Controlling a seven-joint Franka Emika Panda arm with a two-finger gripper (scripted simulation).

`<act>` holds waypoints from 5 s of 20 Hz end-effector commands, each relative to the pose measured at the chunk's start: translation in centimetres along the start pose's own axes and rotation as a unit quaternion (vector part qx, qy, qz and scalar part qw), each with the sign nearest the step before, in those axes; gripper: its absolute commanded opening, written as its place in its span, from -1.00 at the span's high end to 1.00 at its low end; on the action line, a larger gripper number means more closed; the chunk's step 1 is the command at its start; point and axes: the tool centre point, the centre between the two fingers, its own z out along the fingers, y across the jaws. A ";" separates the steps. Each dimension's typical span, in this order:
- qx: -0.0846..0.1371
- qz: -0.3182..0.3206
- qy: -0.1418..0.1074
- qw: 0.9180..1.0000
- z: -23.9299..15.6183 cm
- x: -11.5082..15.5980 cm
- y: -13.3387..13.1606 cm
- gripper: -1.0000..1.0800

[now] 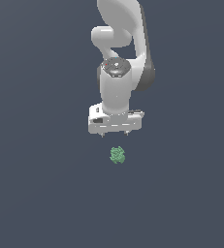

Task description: Pick up the object and move it to a goal position.

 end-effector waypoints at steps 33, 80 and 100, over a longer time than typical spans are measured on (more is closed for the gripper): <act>0.000 -0.459 -0.011 0.888 6.2 2.1 -0.9 -0.92; 0.005 -0.607 -0.008 0.795 13.4 2.7 -1.3 1.00; 0.004 -0.607 -0.009 0.794 8.6 -0.1 -3.9 1.00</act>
